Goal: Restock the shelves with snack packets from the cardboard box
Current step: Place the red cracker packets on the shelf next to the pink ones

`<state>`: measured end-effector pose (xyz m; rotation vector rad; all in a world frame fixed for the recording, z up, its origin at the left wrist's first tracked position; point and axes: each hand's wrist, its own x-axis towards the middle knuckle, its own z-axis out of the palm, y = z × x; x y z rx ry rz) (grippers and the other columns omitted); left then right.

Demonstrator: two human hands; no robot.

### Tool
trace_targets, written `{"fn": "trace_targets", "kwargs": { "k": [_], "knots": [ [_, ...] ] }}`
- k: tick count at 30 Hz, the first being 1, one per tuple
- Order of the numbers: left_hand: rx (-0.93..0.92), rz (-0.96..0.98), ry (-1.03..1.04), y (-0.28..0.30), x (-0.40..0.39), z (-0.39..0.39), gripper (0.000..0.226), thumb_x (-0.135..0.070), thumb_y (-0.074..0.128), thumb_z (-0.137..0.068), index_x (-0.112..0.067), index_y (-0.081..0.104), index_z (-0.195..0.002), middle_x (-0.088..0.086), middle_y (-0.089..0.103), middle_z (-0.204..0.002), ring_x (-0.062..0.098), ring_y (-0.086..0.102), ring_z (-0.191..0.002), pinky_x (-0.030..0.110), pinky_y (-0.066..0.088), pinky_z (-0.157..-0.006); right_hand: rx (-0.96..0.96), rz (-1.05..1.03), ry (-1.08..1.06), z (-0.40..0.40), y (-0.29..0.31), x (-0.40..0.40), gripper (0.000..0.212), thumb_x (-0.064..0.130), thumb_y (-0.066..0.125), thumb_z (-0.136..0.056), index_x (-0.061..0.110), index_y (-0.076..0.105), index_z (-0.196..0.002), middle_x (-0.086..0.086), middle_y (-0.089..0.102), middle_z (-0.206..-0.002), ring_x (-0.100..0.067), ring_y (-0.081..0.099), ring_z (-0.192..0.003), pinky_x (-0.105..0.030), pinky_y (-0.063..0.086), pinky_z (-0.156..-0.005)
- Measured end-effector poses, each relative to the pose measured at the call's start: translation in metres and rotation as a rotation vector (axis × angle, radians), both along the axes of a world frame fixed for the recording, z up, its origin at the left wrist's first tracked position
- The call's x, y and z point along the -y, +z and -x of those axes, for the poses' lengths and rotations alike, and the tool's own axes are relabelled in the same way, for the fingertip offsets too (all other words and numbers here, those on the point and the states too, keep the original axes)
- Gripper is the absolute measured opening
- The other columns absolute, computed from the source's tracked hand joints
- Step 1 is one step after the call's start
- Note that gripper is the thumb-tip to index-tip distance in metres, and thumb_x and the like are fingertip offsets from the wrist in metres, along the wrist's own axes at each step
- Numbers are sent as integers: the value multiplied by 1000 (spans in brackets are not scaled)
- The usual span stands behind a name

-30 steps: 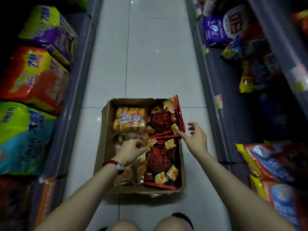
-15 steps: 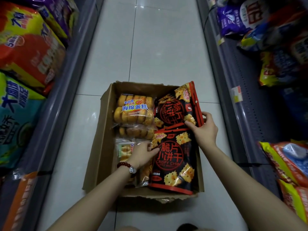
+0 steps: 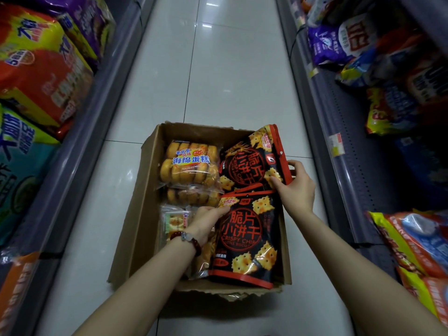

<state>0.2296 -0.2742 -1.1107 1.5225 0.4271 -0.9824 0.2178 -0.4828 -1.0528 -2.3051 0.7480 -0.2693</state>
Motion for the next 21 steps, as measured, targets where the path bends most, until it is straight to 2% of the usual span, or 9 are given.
{"fn": "trace_targets", "kwargs": {
  "k": [2,3,5,7,10,12,14,17,21],
  "knots": [
    [-1,15,-2,3,3,0,23,-32,65,-87,-10,60,-91,-8,57,-80,8,53,-76,24,39,-65,12,37,1,-3,1,2,52,41,72,-80,30,49,-126,2,68,-103,-16,64,-90,-37,56,-76],
    [0,6,-10,2,5,1,22,-33,65,-86,-12,59,-88,-8,57,-81,7,52,-76,24,40,-65,16,54,2,-4,2,4,53,40,71,-81,30,48,-128,1,67,-105,-17,64,-90,-36,55,-76],
    [-1,-4,-16,-4,3,1,33,-41,69,-81,-11,62,-93,-3,62,-97,13,57,-92,32,47,-86,32,73,7,-7,3,7,55,35,70,-84,33,45,-132,1,66,-107,-18,63,-92,-36,54,-76],
    [5,7,-38,-6,2,-1,51,-51,72,-73,-11,64,-104,1,63,-117,18,56,-111,42,41,-105,55,86,55,-9,4,10,57,29,67,-87,37,41,-137,2,64,-111,-18,62,-94,-36,53,-78],
    [4,40,-62,-6,1,-2,67,-57,73,-66,-12,64,-115,1,61,-126,20,55,-118,45,38,-109,18,139,199,-12,5,14,46,23,60,-91,33,50,-135,1,61,-118,-17,59,-107,-30,48,-82],
    [2,43,-50,-5,-1,-3,69,-57,74,-65,-13,65,-116,2,62,-126,19,55,-117,44,37,-109,48,42,199,-12,2,14,45,20,63,-90,33,52,-131,0,62,-116,-16,61,-105,-33,52,-86],
    [-48,62,-15,-4,-1,-3,77,-60,76,-59,-15,63,-119,2,62,-125,20,54,-118,44,38,-106,81,-70,158,-11,2,15,49,20,67,-87,37,50,-129,0,64,-109,-15,64,-96,-35,56,-81],
    [-114,78,1,-5,4,1,54,-48,70,-76,-15,62,-117,1,61,-118,19,54,-107,37,43,-85,111,-116,164,-9,0,17,44,20,69,-86,32,56,-126,2,64,-108,-13,62,-96,-29,55,-81],
    [-89,33,13,-10,11,4,37,-42,64,-84,-10,65,-102,3,67,-104,16,58,-89,31,44,-74,120,-156,126,-9,-2,15,30,20,72,-83,18,65,-112,2,62,-106,-13,60,-94,-30,52,-83]
  ]
}}
